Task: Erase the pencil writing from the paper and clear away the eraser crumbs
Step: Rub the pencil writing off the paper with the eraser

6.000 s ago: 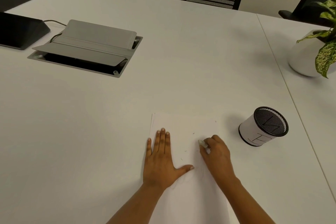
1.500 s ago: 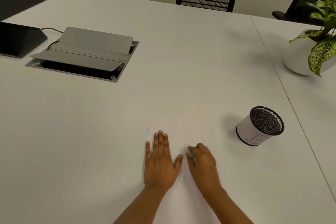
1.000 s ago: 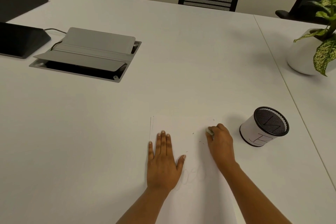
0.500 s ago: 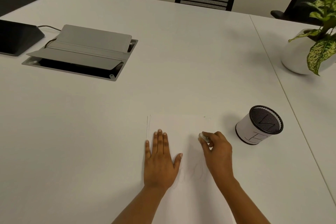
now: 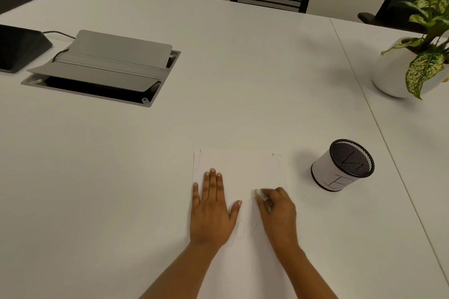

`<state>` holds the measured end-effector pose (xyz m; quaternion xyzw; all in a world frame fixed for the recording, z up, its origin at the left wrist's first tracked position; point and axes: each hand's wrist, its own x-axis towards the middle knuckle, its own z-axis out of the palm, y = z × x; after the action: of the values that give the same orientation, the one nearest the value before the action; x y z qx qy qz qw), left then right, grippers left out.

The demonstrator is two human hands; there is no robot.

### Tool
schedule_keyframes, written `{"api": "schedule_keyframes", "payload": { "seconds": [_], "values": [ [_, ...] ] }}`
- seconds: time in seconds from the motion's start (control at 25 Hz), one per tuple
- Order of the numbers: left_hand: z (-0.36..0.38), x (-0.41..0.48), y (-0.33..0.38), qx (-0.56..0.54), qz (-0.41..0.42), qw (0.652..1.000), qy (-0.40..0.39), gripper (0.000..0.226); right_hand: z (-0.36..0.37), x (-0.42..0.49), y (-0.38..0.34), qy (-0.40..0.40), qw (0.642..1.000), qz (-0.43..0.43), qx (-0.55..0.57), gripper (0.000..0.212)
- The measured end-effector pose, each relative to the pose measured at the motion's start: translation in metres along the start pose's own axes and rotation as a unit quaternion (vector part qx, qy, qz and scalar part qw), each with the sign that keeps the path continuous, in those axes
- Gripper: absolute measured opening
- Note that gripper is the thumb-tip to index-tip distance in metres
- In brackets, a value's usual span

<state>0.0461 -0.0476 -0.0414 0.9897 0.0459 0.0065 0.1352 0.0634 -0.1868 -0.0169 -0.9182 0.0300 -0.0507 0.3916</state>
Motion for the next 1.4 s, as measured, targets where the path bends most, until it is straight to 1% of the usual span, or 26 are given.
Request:
{"api": "schedule_keyframes", "payload": {
  "seconds": [0.08,0.12,0.2,0.28,0.36,0.48,0.6,0.68,0.72,0.76,0.88,0.96,1.12,1.2,1.28,1.4],
  "values": [
    [0.001,0.0,-0.001,0.009,0.002,1.0,-0.001,0.088,-0.006,0.017,0.003,0.016,0.999,0.034,0.0,0.012],
    [0.0,0.0,0.0,0.009,0.0,1.0,0.002,0.088,-0.008,0.021,0.004,0.022,0.998,0.058,0.02,0.012],
    [-0.003,-0.001,0.001,0.011,-0.007,1.0,0.0,0.086,-0.01,0.016,0.006,0.031,0.987,0.117,0.108,0.01],
    [-0.006,-0.001,0.004,0.007,-0.009,1.0,0.006,0.079,-0.009,-0.002,0.006,0.024,0.97,0.146,0.191,0.014],
    [-0.005,0.001,0.002,-0.016,-0.009,1.0,0.011,0.069,-0.006,-0.019,0.006,0.008,0.961,0.147,0.234,0.015],
    [-0.004,0.004,-0.007,-0.096,0.0,0.995,0.013,0.05,-0.005,-0.023,0.005,-0.003,0.957,0.139,0.253,0.017],
    [-0.008,0.004,-0.017,-0.186,0.035,0.982,0.016,0.041,-0.007,-0.022,0.005,-0.023,0.959,0.123,0.254,0.017],
    [-0.014,0.001,-0.027,-0.229,0.051,0.972,-0.007,0.04,-0.008,-0.023,0.006,-0.033,0.96,0.117,0.254,0.016],
    [-0.016,-0.001,-0.034,-0.224,0.065,0.972,-0.03,0.045,-0.009,-0.023,0.006,-0.038,0.96,0.115,0.252,0.014],
    [-0.017,-0.004,-0.042,-0.191,0.081,0.977,-0.057,0.058,-0.009,-0.023,0.006,-0.041,0.961,0.113,0.248,0.013],
    [-0.021,-0.018,-0.065,-0.056,0.116,0.985,-0.111,0.111,-0.01,-0.023,0.004,-0.046,0.962,0.117,0.241,0.007],
    [-0.022,-0.024,-0.073,-0.017,0.119,0.983,-0.137,0.127,-0.007,-0.024,0.003,-0.036,0.967,0.113,0.228,0.002],
    [-0.025,-0.027,-0.076,0.013,0.124,0.979,-0.162,0.138,0.004,-0.026,-0.002,-0.021,0.992,0.064,0.109,0.016],
    [-0.025,-0.027,-0.076,0.015,0.122,0.978,-0.168,0.139,0.009,-0.029,-0.007,-0.024,0.999,0.029,0.038,0.017],
    [-0.024,-0.025,-0.075,0.018,0.12,0.977,-0.174,0.141,0.018,-0.039,-0.015,-0.041,0.999,-0.031,-0.013,0.016],
    [-0.024,-0.024,-0.074,0.014,0.121,0.975,-0.186,0.142,0.033,-0.067,-0.03,-0.087,0.986,-0.139,-0.039,0.014]
  ]
}}
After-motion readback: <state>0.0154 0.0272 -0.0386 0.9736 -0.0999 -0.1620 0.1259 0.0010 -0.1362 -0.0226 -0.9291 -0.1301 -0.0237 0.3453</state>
